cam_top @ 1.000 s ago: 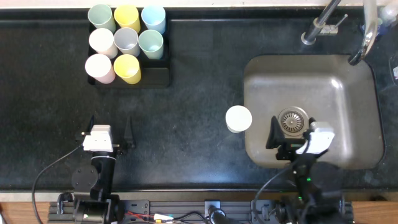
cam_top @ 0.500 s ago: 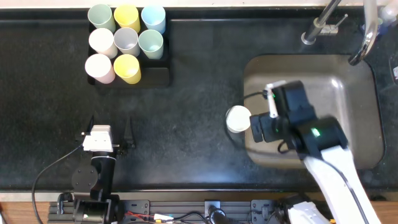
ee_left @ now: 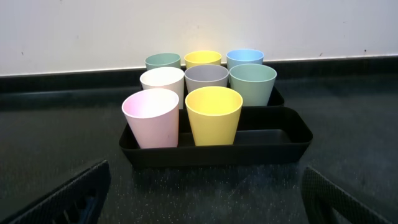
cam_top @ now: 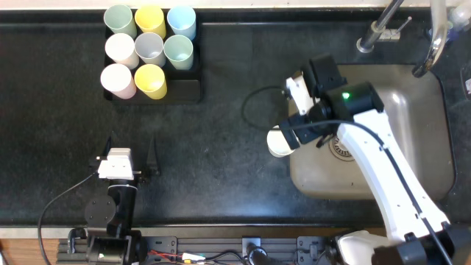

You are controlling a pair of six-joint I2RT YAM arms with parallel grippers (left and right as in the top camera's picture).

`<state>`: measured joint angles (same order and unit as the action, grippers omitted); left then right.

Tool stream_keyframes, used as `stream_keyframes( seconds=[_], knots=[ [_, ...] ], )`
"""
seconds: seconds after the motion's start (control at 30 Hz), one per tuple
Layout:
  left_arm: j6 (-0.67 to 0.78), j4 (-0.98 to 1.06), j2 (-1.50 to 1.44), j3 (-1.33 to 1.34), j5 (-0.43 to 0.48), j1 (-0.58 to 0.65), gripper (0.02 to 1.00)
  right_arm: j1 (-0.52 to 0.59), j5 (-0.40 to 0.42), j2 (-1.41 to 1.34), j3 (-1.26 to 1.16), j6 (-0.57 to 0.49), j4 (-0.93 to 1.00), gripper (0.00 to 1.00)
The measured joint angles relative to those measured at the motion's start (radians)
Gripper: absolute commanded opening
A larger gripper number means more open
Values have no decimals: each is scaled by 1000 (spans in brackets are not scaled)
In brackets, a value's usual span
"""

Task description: Store Cups

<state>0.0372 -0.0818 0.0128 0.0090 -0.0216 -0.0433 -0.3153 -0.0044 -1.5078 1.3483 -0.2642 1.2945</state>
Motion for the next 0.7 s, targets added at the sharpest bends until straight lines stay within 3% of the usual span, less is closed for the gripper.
stream_keyframes(
  seconds=[0.27,0.7],
  knots=[
    [0,0,0,0,0,0,998,0,-14,-119,19,-32,21,1000],
    [0,0,0,0,0,0,998,0,29,-235,19,-66,5,993]
  ],
)
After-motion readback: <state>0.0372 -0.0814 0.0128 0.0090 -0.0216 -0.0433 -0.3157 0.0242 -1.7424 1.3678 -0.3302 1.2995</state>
